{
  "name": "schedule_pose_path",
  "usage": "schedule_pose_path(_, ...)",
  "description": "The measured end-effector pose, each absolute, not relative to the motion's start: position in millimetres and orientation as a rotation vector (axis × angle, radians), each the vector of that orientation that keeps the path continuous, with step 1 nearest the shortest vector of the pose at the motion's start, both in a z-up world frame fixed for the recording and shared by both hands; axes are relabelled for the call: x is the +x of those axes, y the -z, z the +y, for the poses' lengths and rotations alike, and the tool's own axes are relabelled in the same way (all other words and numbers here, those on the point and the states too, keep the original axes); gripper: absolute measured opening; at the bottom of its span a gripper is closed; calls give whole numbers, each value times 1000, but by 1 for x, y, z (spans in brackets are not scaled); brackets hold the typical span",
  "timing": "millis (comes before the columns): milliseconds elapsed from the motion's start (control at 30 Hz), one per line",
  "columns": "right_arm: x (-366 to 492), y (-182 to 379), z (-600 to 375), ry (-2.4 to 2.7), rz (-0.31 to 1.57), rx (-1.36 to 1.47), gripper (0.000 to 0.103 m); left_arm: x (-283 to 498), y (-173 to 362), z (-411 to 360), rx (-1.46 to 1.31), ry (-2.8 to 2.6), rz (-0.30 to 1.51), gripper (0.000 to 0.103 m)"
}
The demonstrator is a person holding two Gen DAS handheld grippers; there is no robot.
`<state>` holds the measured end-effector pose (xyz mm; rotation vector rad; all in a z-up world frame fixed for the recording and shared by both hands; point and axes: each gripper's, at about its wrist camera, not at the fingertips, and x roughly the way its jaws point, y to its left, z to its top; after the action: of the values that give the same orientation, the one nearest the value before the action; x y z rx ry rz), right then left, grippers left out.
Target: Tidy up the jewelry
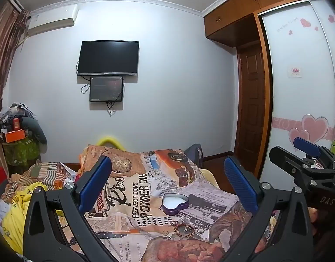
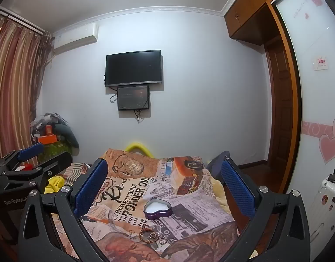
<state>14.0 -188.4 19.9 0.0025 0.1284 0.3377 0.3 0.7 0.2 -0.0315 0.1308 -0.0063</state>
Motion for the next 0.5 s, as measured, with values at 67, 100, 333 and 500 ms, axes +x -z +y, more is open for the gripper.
schedule_pose_path(67,14,-20,-188,-336,131,3,103,0,0,2,-35,13,138,103)
schedule_pose_path(100,14,-20,-188,-337,131,2,103,-1,1,-1,-30,19,132,103)
schedule_pose_path(333,13,-19,-185,-337,129,4,103,2,-1,5,-46,17,142,103)
schedule_pose_path(500,12,-19,-185,-335,129,4,103,2,-1,2,-52,13,145,103)
